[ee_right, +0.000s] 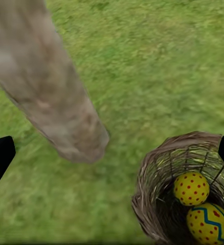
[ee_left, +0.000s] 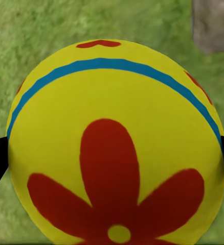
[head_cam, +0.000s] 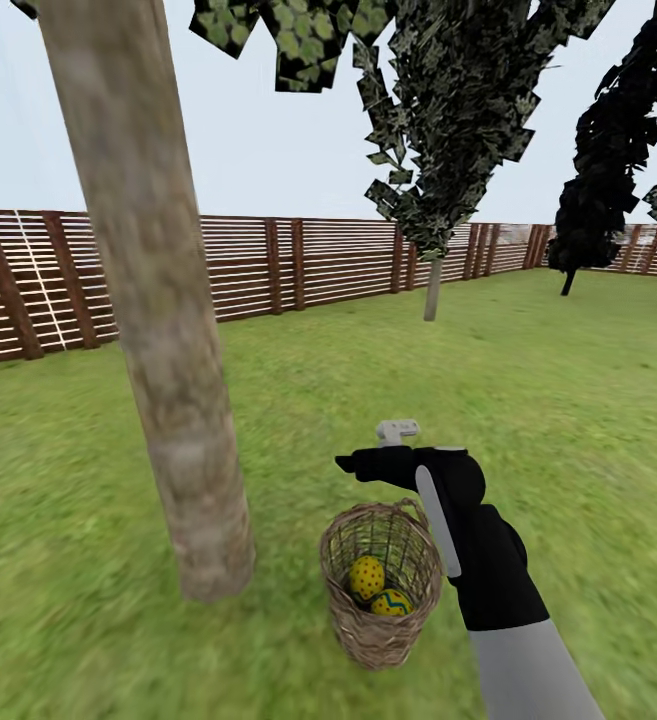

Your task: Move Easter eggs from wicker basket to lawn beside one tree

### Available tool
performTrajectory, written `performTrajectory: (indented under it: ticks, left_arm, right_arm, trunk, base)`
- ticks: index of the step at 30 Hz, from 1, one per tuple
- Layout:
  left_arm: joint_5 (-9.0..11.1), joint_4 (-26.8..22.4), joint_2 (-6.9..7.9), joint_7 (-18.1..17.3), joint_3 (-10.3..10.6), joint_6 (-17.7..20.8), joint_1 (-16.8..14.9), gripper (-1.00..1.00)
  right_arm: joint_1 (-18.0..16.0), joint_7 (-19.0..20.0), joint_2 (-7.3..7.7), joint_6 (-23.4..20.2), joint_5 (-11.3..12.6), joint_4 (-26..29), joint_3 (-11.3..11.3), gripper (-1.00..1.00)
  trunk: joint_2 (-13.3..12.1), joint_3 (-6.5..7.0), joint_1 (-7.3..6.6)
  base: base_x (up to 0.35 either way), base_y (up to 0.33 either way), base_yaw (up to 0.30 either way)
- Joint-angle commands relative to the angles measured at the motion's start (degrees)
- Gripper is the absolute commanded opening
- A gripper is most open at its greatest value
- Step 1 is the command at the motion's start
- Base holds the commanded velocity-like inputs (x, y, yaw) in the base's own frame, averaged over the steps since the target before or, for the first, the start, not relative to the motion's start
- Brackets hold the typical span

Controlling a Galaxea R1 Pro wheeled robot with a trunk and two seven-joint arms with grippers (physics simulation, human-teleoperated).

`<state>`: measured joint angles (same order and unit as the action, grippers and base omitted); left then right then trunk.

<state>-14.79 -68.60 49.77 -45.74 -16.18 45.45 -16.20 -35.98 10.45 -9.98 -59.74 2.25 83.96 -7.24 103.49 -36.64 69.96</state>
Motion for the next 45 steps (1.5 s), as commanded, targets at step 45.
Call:
performTrajectory:
  ticks: [45]
  left_arm:
    - [-0.2,1.5,-0.02,-1.0,-0.1,-0.5,-0.1,-1.00]
  right_arm:
    - [-0.1,0.8,-0.02,-0.3,0.2,0.0,0.0,1.00]
  trunk:
    - [2.0,-0.96,1.07]
  base:
    - [-0.102,0.113,-0.148]
